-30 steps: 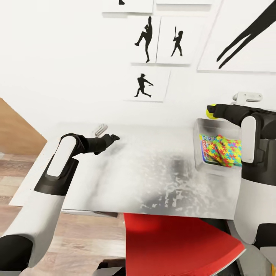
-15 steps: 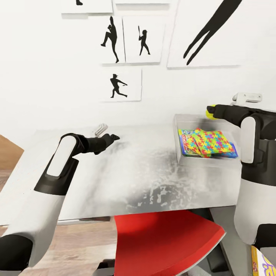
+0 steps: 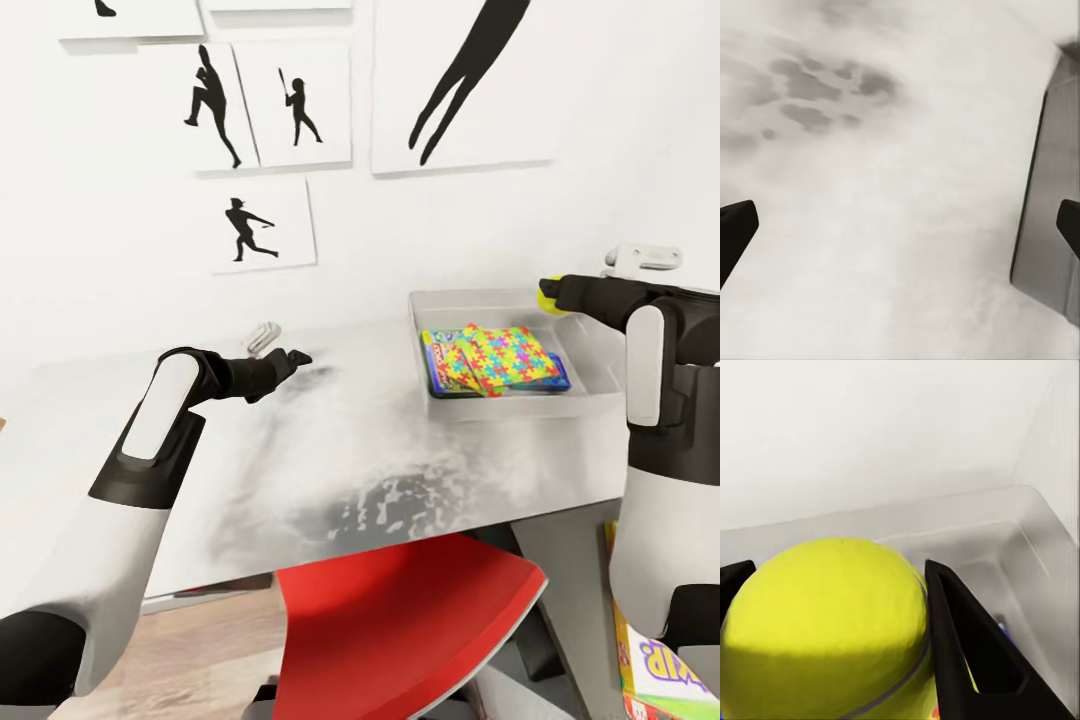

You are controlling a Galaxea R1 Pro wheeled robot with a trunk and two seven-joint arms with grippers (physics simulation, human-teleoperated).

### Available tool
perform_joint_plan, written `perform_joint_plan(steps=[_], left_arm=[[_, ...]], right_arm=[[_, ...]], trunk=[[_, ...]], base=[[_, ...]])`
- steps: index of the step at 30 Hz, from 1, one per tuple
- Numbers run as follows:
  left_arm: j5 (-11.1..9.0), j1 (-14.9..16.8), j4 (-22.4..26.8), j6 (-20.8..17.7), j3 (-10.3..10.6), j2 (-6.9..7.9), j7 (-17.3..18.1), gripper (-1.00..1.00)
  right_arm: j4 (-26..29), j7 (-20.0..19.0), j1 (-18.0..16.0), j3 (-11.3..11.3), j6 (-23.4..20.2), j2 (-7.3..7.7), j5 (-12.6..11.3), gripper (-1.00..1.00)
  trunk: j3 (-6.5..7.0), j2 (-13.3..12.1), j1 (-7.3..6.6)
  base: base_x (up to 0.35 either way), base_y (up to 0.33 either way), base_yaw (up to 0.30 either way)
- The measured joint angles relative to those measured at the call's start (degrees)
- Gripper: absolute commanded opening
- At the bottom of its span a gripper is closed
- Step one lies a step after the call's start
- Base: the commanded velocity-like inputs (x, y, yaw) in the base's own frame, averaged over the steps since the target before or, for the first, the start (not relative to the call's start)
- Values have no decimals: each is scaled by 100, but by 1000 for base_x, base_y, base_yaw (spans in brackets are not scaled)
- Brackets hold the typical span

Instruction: Put all the toys in the child's room - the three board games (two on the bed and one on the table), the two jigsaw puzzles on the table, and the tennis ball on the table - inside the toy box on the table in the child's room.

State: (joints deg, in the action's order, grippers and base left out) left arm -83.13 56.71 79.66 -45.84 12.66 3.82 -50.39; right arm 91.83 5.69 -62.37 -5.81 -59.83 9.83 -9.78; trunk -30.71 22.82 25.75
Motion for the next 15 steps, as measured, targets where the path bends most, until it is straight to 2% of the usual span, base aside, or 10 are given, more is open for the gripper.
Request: perform_joint_plan(steps=[9, 15], left_arm=[[-1, 1, 1, 0, 0, 6, 0, 100], [-1, 1, 0, 0, 0, 9, 0, 100]], right_arm=[[-244, 8, -15, 2, 0, -34, 2, -100], [-937, 8, -121, 11, 0, -53, -18, -100]], trunk=[[0, 0, 0], [0, 0, 0]], base=[[0, 0, -37], [0, 0, -7]])
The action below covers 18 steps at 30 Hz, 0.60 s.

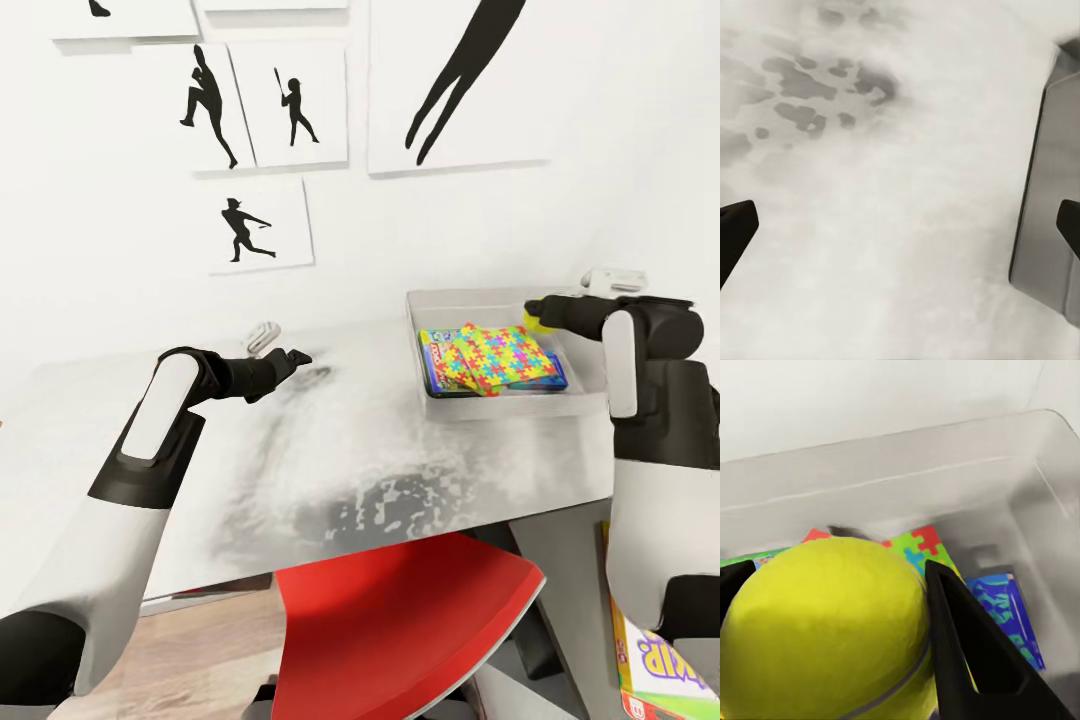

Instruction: Put all the toys in the child's room - the three board games (two on the bed and one on the table), the two jigsaw puzzles on the table, and the tennis ball on the table - inside the toy box on the table in the child's room.

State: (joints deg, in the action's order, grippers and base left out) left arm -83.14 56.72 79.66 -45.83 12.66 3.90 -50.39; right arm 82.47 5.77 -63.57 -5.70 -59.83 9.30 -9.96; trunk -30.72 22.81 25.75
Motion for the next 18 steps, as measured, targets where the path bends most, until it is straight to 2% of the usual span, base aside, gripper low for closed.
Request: perform_joint_plan(steps=[3, 7, 16, 18], left_arm=[[0, 0, 0, 0, 0, 0, 0, 100], [0, 0, 0, 0, 0, 1, 0, 100], [0, 0, 4, 0, 0, 1, 0, 100], [0, 0, 5, 0, 0, 1, 0, 100]], right_arm=[[-262, -2, -64, 8, 6, -11, -2, -100], [-651, 0, -135, 20, 223, -27, 1, -100], [-2007, 6, -556, 29, 1101, -38, 18, -100], [-2160, 7, -598, 31, 1207, -36, 21, -100]], trunk=[[0, 0, 0], [0, 0, 0], [0, 0, 0], [0, 0, 0]], base=[[0, 0, -3], [0, 0, -2], [0, 0, 0], [0, 0, 0]])
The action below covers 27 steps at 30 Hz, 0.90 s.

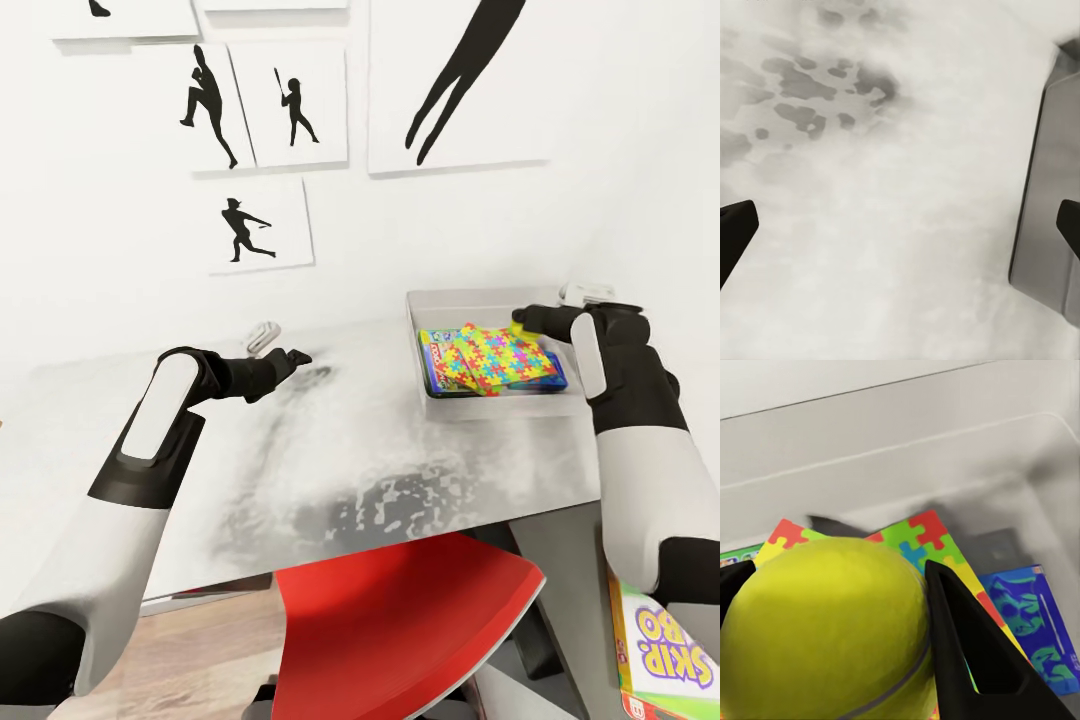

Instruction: Put all the toys in the child's room - the three board games (two on the bed and one on the table), the two jigsaw puzzles on the table, and the tennis ball on the table - inside the toy box on the table in the child's room.

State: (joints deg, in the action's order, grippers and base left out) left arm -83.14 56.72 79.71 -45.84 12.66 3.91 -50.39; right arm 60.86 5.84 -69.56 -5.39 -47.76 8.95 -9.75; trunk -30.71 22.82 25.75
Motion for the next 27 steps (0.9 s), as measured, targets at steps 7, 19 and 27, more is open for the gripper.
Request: perform_joint_plan(steps=[7, 19, 27], left_arm=[[0, 7, -1, 0, 0, 0, 0, 100], [-1, 29, -3, 0, 0, -5, 0, 100], [-1, 46, 2, 0, 0, -8, 0, 100]], right_arm=[[-437, 8, -118, -1, 320, 20, 6, -100], [-632, 21, -374, -23, 465, 63, 3, -100], [-671, 181, -421, -38, 652, 59, 1, -100]], trunk=[[0, 0, 0], [0, 0, 0], [0, 0, 0]], base=[[0, 0, 0], [0, 0, 0], [0, 0, 0]])
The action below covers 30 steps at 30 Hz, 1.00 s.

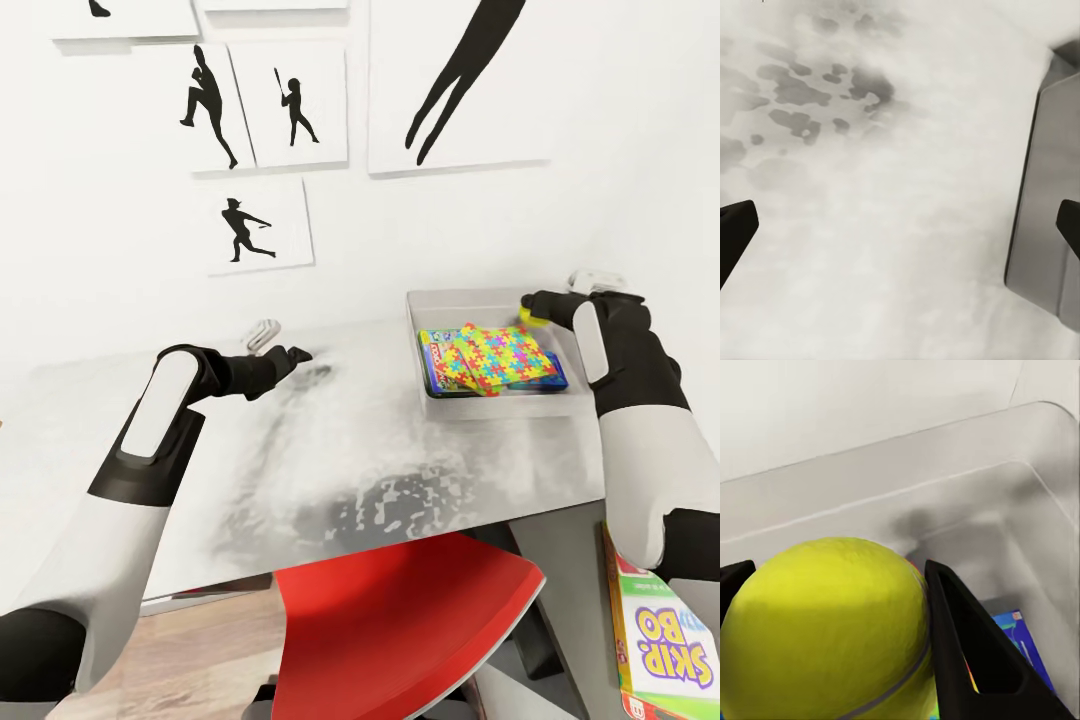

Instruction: Put all the toys in the child's room - the three board games (two on the bed and one on the table), the two jigsaw puzzles on the table, and the tennis ball on the table - inside the toy box on the table in the child's room.

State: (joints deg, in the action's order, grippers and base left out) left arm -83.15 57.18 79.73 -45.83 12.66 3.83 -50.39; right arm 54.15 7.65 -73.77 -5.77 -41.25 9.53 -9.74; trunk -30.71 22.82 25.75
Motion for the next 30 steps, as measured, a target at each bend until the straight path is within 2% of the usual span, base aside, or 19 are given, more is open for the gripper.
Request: perform_joint_plan(steps=[4, 12, 30], left_arm=[[0, 9, 1, 0, 0, -1, 0, 100], [0, 14, 2, 0, 0, -1, 0, 100], [0, 15, 2, 0, 0, 5, 0, 100]], right_arm=[[-19, 269, 1, -5, 357, -24, 1, -100], [-35, 578, 14, -4, 748, -49, 4, -100], [-240, 697, 46, 0, 1017, -17, 3, -100]], trunk=[[0, 0, 0], [0, 0, 0], [0, 0, 0]], base=[[0, 0, 0], [0, 0, 0], [0, 0, 0]])
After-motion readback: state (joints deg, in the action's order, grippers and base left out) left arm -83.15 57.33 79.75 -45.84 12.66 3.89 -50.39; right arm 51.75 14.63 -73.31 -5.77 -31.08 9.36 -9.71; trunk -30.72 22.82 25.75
